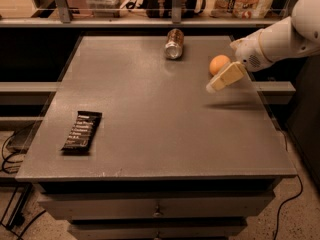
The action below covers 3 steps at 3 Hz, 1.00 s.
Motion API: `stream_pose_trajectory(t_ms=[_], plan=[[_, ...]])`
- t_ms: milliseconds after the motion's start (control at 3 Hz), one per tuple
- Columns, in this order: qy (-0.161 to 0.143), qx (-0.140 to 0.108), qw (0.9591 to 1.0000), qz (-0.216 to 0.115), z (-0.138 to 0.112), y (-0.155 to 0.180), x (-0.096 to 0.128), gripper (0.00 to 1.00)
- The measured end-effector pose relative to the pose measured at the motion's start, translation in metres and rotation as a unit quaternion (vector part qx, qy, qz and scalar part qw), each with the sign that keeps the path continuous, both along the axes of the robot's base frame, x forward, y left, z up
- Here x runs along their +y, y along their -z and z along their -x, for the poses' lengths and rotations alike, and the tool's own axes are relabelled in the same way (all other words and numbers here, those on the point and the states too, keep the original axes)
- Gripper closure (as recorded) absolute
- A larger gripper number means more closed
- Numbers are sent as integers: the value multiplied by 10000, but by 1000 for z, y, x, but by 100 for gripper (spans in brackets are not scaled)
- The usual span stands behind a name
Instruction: Move orange near rxbar chocolate
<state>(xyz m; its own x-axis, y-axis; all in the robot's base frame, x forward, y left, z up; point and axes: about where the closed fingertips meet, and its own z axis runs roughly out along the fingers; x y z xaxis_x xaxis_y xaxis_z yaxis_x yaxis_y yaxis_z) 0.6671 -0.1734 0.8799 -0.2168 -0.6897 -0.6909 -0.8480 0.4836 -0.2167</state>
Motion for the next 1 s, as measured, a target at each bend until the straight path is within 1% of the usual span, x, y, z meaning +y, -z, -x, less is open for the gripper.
stream_pose_trajectory(t_ms=[333,667,1000], plan=[[130,57,9998,-159,-19,15,1,0],[486,97,9983,-312,-32,25,-12,18],[710,18,9967,-396,-37,21,-19,41]])
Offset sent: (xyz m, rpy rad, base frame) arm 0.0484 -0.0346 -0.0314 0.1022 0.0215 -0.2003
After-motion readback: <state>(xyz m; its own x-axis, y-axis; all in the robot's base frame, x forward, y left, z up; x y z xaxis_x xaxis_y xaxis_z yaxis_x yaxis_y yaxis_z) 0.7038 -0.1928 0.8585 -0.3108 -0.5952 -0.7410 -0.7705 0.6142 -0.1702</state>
